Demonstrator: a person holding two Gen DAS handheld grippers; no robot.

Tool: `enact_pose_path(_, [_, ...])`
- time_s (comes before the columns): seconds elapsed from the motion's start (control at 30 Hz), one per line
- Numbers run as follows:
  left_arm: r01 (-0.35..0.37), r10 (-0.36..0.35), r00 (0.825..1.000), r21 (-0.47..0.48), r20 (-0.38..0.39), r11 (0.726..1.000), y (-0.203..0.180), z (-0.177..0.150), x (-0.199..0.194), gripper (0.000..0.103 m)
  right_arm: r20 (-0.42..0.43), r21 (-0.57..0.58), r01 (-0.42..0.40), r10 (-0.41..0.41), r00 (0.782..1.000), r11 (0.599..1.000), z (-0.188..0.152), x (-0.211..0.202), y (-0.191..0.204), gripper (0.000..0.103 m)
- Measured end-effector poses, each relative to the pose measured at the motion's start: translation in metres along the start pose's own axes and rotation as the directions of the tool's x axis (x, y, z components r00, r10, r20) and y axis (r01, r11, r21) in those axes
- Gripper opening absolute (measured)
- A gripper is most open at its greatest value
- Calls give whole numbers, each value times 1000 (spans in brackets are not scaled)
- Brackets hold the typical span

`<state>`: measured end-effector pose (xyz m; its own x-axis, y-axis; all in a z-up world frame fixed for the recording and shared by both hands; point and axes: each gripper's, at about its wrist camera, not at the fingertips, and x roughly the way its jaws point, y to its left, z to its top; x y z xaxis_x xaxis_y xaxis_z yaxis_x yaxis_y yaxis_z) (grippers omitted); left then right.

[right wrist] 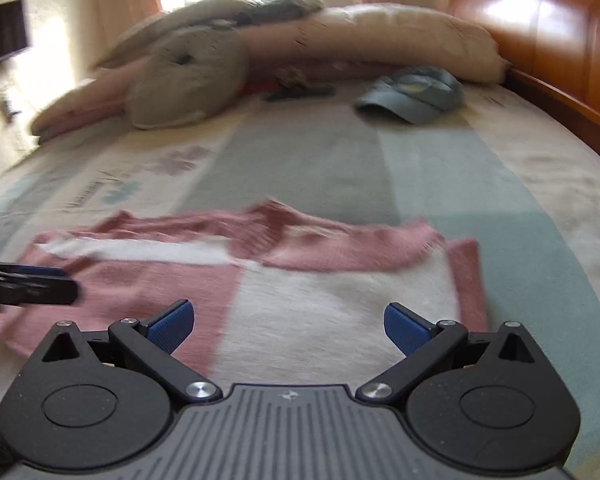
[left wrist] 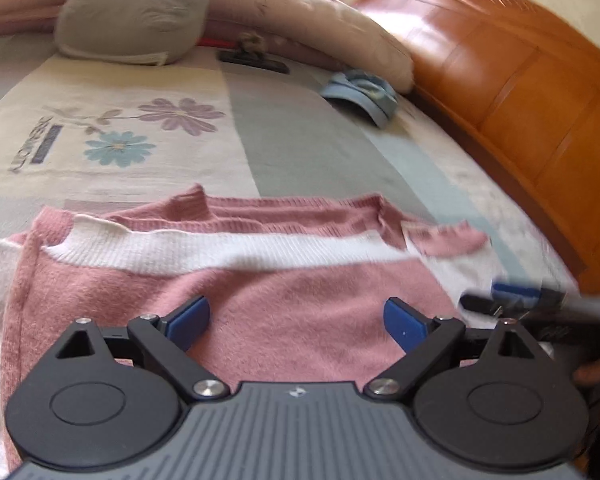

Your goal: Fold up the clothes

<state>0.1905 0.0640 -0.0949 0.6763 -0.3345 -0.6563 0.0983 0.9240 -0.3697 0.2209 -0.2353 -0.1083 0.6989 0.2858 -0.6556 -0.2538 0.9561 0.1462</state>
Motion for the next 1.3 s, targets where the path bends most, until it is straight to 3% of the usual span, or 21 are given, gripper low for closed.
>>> enact_pose_path(0.17, [-58,57,998,53,11,997,-11,3,-14,94,-2,59,21,-21,1000,998,-4,-6,-14,103])
enact_pose_path(0.33, [-103,103,995,28,-11,994,-8,-14,-23,94,9,35,-3,2,1000,999,-6,-22,1,103])
enact_pose_path(0.47, [-189,188,981,-23,-39,982,5,-25,-29,93,-18,43,24,-24,1000,999,-14,-26,3,103])
enact_pose_path(0.53, [-165,165,986,-23,-22,986,4,-27,-43,94,-23,69,50,-49,999,996,-16,-33,1,103])
enact_pose_path(0.6, [-144,144,990,-14,-1,990,1,-29,-55,94,3,73,23,-24,1000,997,-15,-45,4,103])
enact_pose_path(0.83, [-195,191,980,-109,-45,975,15,-42,-59,94,59,22,-14,13,998,1000,-17,-77,27,103])
enact_pose_path(1.1, [-220,222,975,-67,13,973,22,-25,-66,94,73,16,14,-15,997,1000,-28,-105,32,103])
enact_pose_path(1.3, [-233,231,972,-87,-29,969,41,-26,-51,94,83,8,35,-36,996,999,-30,-116,40,103])
